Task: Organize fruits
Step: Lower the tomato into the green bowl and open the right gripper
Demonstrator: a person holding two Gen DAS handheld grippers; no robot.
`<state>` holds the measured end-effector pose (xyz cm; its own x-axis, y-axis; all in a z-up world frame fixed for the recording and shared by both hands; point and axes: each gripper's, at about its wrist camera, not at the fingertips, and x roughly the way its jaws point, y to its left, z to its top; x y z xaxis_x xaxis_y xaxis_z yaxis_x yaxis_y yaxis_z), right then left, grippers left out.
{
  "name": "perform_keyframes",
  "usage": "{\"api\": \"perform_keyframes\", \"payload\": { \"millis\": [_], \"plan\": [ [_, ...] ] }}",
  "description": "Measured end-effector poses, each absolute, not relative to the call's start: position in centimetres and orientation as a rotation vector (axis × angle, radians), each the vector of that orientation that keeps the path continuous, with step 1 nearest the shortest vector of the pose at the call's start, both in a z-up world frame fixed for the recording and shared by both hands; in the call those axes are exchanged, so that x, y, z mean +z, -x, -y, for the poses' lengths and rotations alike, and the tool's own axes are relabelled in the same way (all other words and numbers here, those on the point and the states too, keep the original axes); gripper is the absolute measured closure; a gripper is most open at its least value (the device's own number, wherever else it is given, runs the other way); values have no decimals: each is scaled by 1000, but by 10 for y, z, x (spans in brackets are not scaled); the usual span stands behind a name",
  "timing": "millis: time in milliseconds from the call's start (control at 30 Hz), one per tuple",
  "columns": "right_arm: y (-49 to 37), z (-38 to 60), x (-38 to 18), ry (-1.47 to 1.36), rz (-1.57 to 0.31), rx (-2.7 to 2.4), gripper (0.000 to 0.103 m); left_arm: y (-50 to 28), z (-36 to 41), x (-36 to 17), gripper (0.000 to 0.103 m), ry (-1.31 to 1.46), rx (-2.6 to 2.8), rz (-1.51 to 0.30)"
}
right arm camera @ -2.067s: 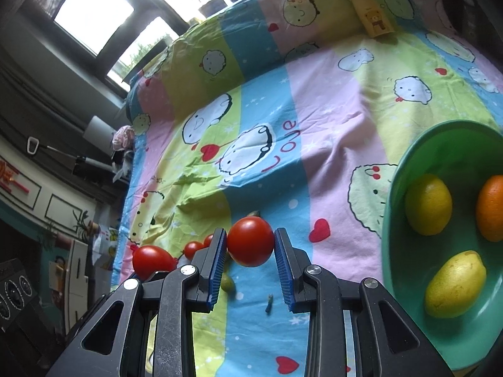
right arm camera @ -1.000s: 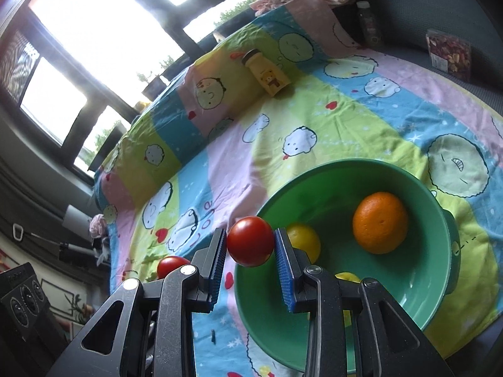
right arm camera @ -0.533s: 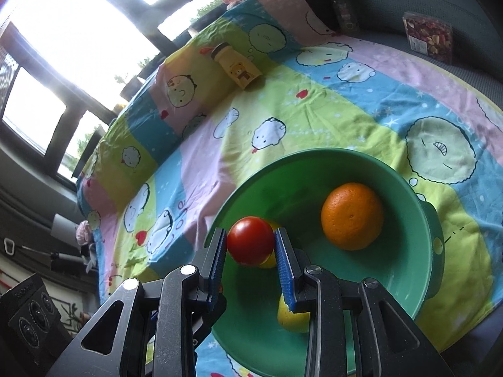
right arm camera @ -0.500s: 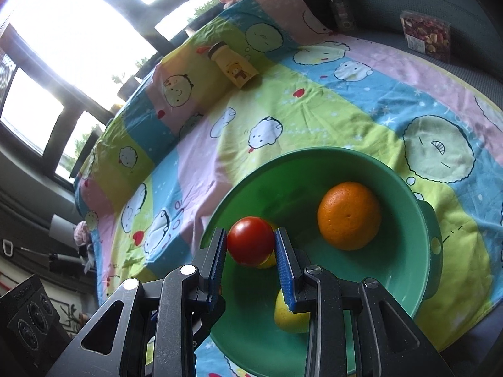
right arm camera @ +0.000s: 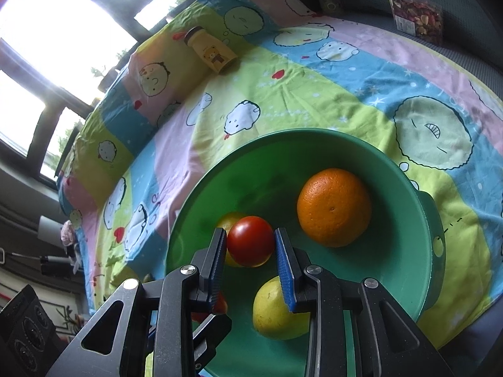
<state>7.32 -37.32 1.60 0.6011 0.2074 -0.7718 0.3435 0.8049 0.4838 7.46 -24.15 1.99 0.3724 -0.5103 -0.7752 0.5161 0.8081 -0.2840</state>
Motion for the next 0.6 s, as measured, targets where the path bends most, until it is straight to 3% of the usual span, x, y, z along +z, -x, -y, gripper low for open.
{"api": "perform_keyframes", "payload": {
  "millis": [600],
  "plan": [
    [-75, 377, 9, -653, -966, -132, 70, -79, 243, 11, 74, 7, -663, -1044]
  ]
}}
